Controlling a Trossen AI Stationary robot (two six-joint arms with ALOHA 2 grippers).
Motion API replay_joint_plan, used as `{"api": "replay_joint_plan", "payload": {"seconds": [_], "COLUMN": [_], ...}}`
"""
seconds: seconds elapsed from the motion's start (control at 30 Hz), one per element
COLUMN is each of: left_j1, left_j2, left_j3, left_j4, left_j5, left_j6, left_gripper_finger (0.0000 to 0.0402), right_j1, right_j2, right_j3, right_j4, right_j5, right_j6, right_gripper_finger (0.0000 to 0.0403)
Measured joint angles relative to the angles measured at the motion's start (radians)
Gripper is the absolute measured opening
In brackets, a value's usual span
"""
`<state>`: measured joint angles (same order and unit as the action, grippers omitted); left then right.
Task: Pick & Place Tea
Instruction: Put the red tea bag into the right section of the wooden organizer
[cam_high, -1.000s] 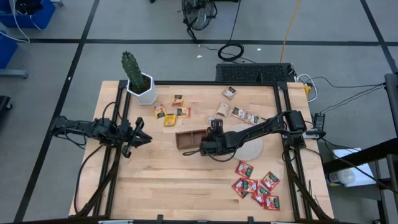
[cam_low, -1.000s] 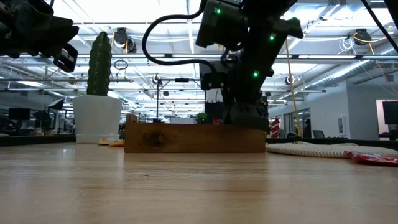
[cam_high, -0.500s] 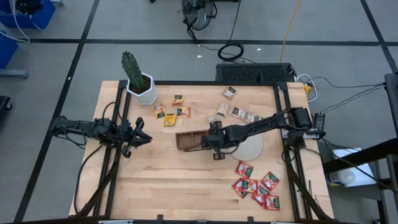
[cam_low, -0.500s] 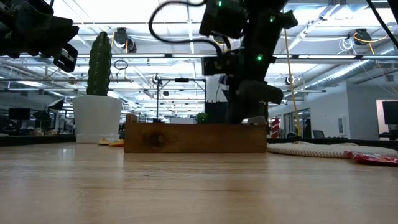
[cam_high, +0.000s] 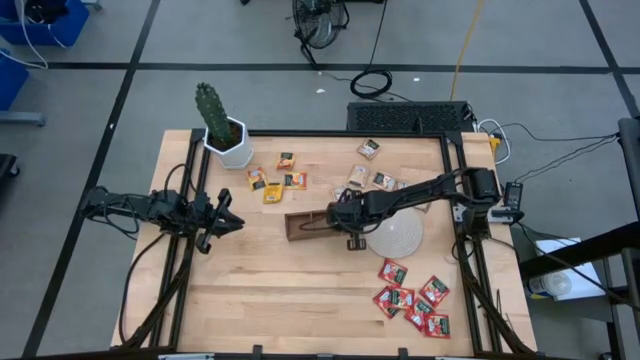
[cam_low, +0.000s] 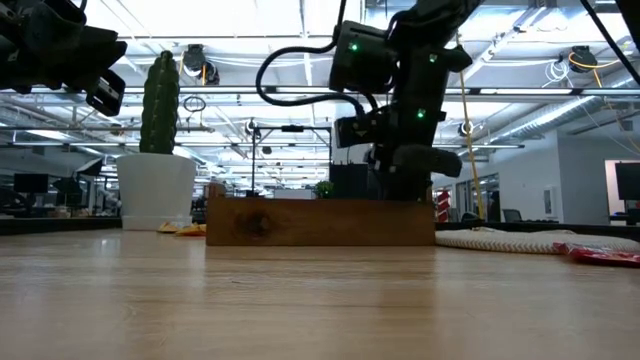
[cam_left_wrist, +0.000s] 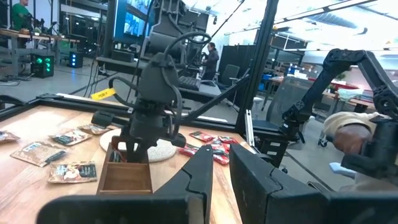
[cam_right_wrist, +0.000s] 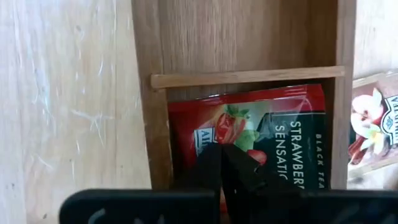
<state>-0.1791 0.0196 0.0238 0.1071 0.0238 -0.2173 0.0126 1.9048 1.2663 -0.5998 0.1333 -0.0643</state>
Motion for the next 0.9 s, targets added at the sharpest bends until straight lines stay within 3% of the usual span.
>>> {"api": "replay_joint_plan", "payload": {"seconds": [0.17,0.43,0.9], "left_j1": [0.0,0.0,0.0], "left_j2": [0.0,0.0,0.0], "left_j3": [0.0,0.0,0.0], "left_j4": [0.0,0.001,0.001], "left_j5": [0.0,0.0,0.0], "left_j6": [0.0,0.0,0.0], "left_gripper_finger": [0.0058,0.0058,0.0058], "right_j1": [-0.005,0.056,0.088], "right_j2": [-0.003,0.007,0.007], "right_j3": [-0.045,-0.065,-0.065], "right_j4": [0.073,0.119,0.208], "right_j5": [0.048,0.356,0.546], "right_j6": [0.015,0.023,0.017], "right_gripper_finger": [0.0,0.0,0.0]}}
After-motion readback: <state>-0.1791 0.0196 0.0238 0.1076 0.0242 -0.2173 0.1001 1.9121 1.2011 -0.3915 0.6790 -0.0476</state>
